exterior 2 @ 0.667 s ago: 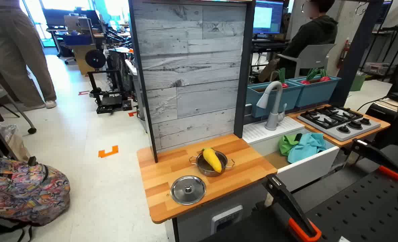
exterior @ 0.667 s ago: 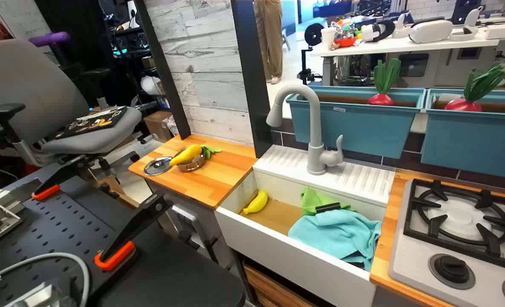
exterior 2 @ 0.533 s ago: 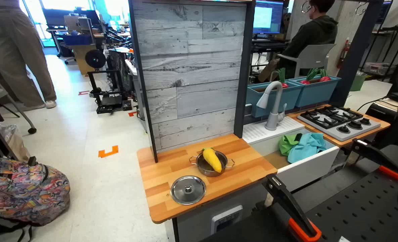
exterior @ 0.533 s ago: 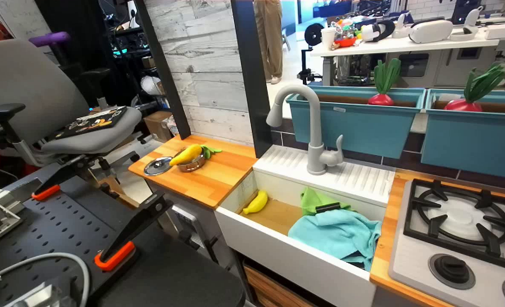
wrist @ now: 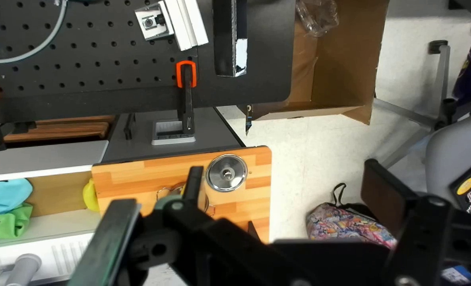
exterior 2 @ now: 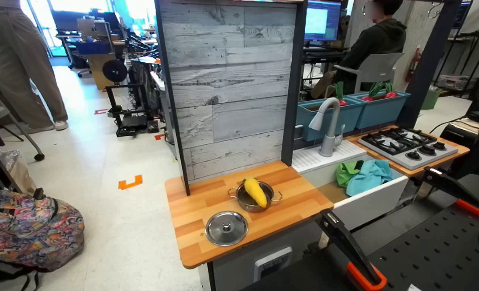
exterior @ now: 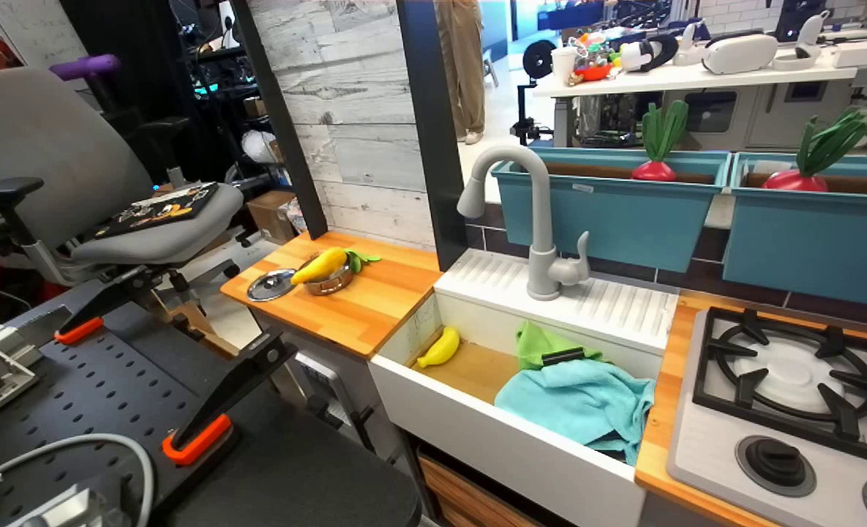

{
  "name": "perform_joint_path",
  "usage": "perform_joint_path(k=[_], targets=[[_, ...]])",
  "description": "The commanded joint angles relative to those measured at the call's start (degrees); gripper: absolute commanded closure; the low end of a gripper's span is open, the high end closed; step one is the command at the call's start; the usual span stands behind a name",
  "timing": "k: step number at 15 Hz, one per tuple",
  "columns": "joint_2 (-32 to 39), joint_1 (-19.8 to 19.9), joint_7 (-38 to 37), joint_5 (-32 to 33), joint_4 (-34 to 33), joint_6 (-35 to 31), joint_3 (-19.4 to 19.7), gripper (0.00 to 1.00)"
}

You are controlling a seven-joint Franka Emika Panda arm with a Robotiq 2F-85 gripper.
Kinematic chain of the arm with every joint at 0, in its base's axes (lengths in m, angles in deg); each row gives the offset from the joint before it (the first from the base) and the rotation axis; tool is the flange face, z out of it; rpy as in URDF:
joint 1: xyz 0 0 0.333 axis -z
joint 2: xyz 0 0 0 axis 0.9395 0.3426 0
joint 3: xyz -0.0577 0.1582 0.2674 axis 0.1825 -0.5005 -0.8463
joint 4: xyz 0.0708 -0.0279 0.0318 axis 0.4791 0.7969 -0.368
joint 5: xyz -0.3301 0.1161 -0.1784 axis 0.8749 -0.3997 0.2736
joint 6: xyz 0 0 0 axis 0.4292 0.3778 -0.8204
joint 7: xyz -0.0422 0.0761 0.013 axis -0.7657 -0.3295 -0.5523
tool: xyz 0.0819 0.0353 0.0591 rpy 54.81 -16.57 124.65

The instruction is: Turn the tap nozzle to the right

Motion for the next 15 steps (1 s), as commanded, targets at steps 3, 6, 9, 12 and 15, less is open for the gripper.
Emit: perform_joint_path(k=[3,6,9,12,15], targets=[[5.0,5.6,0.0,-0.1,-2.2,-5.4,1.0,0.0],[9.5,8.5,-0.5,-0.3,-4.5,-9.5,2.3,0.0],[14.5,11.0,-0.6,-0.4,-6.8,-15.5,4.0,0.0],[20.2,13.0,-0.8,-0.9,-10.3,-18.5,6.6,0.0],[24.3,14.1,-0.5,-1.4,-13.0,-20.8,8.8,0.0]])
